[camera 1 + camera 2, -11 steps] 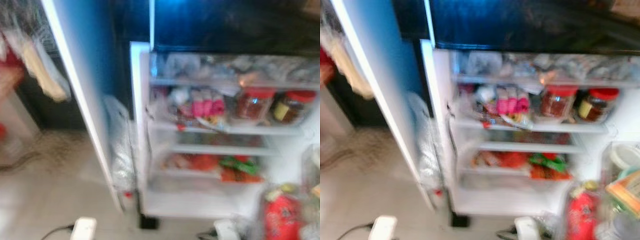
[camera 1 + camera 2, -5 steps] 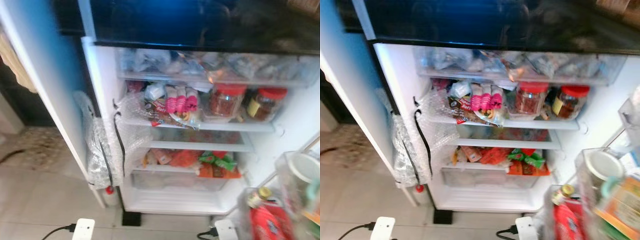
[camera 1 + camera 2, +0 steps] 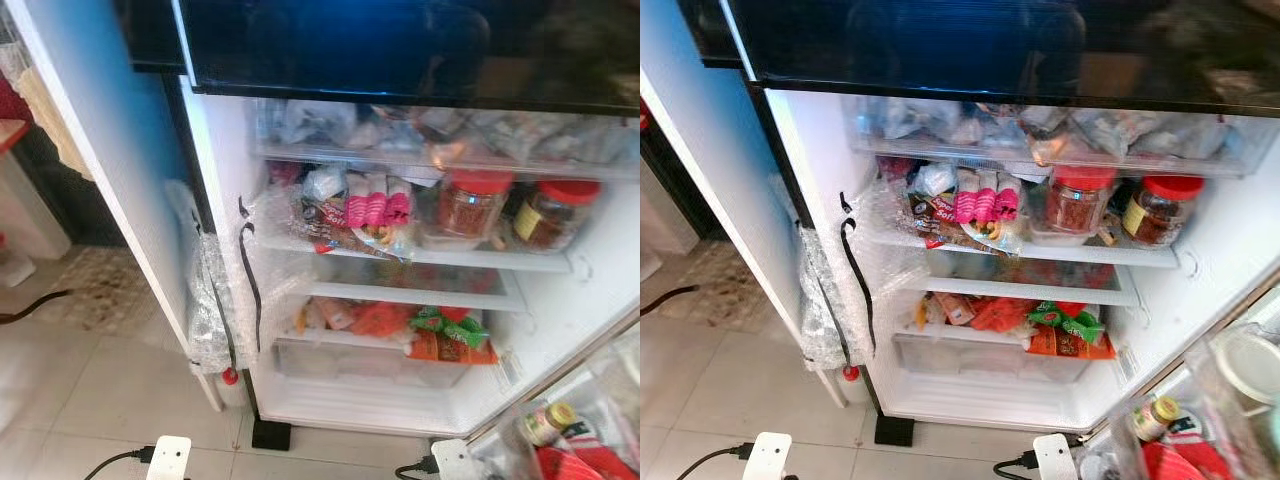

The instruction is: Restocking fridge

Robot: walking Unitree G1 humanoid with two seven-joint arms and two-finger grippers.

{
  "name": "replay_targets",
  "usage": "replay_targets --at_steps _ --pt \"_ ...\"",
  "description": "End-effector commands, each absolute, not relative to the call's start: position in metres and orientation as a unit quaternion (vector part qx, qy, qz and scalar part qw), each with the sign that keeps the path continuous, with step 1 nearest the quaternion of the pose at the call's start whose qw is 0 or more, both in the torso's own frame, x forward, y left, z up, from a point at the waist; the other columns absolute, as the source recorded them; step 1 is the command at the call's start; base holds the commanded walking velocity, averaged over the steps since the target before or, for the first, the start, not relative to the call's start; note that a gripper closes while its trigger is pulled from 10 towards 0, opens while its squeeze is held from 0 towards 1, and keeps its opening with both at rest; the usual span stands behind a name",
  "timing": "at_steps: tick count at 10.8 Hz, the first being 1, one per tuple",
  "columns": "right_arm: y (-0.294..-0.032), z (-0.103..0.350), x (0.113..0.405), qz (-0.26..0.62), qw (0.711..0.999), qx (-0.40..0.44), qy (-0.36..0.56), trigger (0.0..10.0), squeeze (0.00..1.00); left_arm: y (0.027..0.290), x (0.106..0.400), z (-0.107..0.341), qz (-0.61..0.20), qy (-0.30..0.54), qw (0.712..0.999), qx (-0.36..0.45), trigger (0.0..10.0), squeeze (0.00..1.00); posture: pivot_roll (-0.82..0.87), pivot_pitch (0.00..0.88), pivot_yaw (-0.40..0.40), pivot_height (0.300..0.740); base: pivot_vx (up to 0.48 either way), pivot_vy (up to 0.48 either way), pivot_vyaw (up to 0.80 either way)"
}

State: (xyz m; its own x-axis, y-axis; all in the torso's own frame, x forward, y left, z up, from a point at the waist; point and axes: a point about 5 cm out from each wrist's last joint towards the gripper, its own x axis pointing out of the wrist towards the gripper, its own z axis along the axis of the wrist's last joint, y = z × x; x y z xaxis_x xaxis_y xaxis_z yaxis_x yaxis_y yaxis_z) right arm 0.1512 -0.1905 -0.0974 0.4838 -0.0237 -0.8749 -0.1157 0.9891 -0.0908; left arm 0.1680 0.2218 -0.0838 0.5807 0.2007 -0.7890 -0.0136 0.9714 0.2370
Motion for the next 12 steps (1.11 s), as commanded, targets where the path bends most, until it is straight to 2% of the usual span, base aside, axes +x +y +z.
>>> replay_targets --at_steps 1,12 --pt "-0.1910 -0.0980 0.1496 0.028 0.857 -0.070 0.509 10.0 0.00 0.2226 0.1644 -0.0852 0.059 0.458 0.881 0.106 10.0 0.00 -0.06 0.027 -0.046 0.740 0.000 0.000 0.00" --pt "-0.1905 -0.0983 0.1486 0.022 0.859 -0.059 0.508 10.0 0.00 0.2223 0.1637 -0.0856 0.056 0.459 0.881 0.102 10.0 0.00 -0.06 0.022 -0.045 0.740 0.000 0.000 0.00"
